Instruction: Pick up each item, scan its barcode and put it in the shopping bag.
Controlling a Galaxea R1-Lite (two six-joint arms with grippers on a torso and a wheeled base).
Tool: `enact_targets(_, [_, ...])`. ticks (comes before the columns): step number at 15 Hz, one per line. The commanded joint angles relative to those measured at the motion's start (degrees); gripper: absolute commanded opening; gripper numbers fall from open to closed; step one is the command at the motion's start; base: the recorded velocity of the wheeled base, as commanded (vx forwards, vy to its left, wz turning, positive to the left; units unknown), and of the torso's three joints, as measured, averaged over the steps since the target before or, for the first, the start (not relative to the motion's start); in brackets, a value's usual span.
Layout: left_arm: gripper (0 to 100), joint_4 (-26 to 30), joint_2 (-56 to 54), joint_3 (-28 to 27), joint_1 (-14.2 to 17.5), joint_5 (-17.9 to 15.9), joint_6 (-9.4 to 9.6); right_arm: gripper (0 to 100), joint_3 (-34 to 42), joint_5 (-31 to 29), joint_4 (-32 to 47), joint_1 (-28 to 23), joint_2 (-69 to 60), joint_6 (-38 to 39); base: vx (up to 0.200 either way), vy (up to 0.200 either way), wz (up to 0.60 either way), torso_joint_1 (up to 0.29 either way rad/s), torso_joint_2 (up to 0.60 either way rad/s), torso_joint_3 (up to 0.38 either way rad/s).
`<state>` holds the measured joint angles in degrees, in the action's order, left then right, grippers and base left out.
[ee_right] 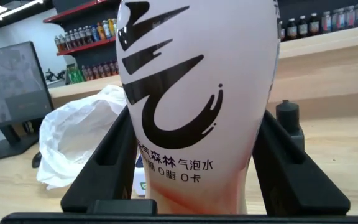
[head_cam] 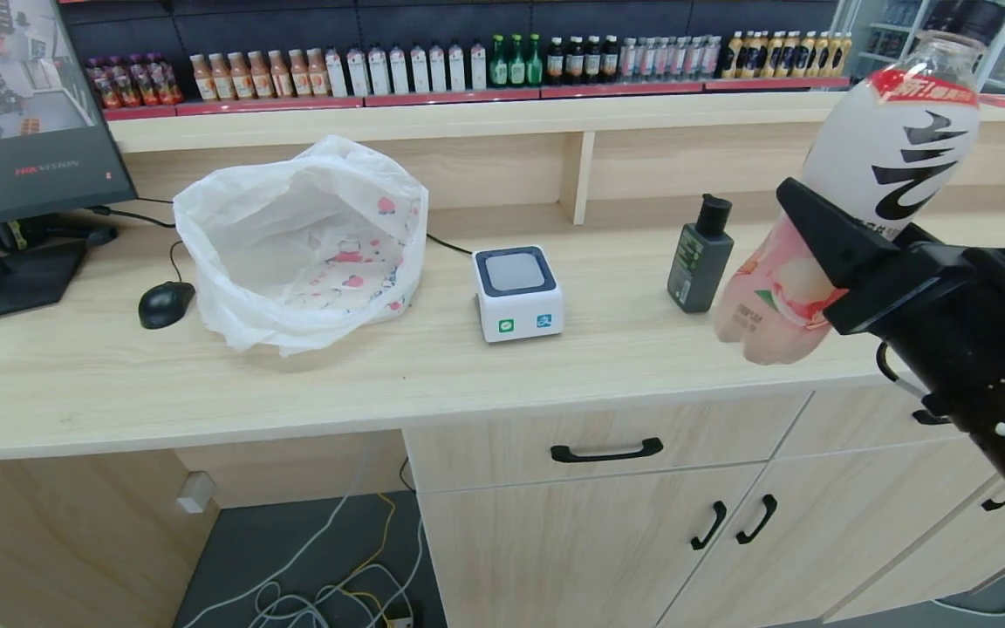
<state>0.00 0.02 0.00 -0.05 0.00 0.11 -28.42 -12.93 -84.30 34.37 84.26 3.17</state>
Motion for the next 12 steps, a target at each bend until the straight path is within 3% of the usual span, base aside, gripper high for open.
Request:
enact_targets(1, [100, 0.0, 0.0, 0.0, 0.0, 0.0, 0.07, 0, 0.2, 0.4, -0.2, 0.0, -0.2, 0.0, 0.000, 0.200, 0.00, -0.002, 0.00, 0.007])
enact_targets(9, [100, 0.0, 0.0, 0.0, 0.0, 0.0, -0.02, 0, 2.0, 2.1, -0.8, 0.2, -0.4, 0.2, 0.000, 0.200, 0.00, 0.007, 0.00, 0.000])
enact_targets(12, [100, 0.0, 0.0, 0.0, 0.0, 0.0, 0.07, 0, 1.8, 2.1, -0.8, 0.3, -0.2, 0.2, 0.000, 0.000, 0.00, 0.000, 0.00, 0.000])
